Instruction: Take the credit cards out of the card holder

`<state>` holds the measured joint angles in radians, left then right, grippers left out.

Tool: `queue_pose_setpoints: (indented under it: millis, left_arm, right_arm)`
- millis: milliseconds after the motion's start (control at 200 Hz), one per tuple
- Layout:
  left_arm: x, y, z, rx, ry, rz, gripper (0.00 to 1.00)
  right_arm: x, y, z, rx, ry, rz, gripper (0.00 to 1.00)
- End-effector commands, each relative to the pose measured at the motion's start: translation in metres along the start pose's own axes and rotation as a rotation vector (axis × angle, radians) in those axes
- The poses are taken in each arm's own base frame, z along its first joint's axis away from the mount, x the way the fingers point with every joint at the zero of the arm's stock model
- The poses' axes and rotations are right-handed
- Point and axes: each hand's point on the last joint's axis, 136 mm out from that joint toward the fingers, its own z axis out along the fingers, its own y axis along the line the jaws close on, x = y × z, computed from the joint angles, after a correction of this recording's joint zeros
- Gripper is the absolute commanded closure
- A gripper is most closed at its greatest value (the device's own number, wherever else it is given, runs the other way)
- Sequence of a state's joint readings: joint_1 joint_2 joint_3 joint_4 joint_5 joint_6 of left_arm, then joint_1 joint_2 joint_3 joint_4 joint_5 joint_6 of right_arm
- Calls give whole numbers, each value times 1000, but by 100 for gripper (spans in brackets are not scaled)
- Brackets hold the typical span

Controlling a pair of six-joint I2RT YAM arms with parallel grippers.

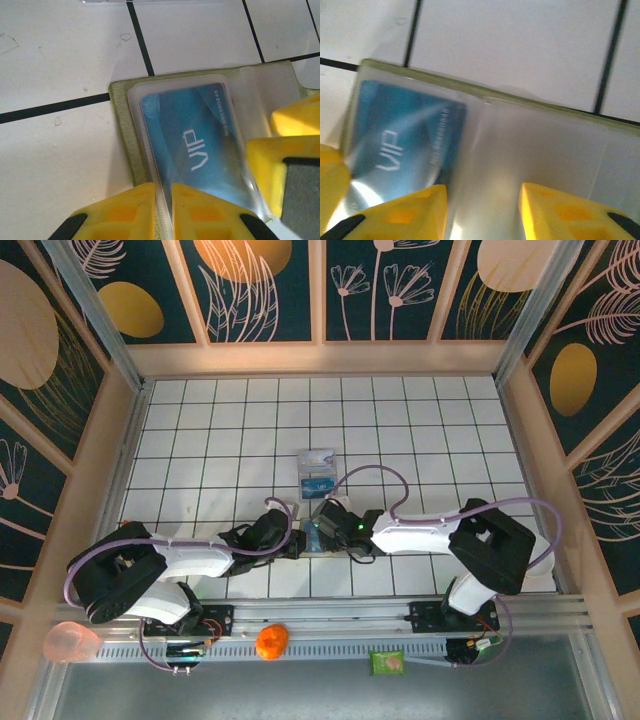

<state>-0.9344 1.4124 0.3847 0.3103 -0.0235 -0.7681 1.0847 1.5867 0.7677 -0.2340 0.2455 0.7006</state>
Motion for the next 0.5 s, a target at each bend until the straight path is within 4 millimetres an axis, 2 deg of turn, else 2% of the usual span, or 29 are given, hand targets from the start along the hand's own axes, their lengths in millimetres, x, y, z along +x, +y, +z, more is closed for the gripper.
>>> queue_pose_setpoints:
  millis: [0, 120, 270, 385, 495]
  left_arm:
    - [29, 29, -1, -92, 92, -9, 85]
    - [27, 28, -2, -88, 90, -10, 83]
    - [16, 20, -9, -71, 55, -8, 75]
    - [6, 13, -16, -54, 21, -7, 74]
    - [2, 13, -15, -59, 13, -5, 74]
  right_arm:
    - [31, -52, -1, 196, 76, -9, 56]
    - [23, -54, -10, 200, 43, 1, 56]
    - [-5, -42, -34, 144, -56, 8, 56]
    - [-18, -6, -46, -82, -72, -5, 61]
    - [-18, 20, -44, -269, -16, 35, 70]
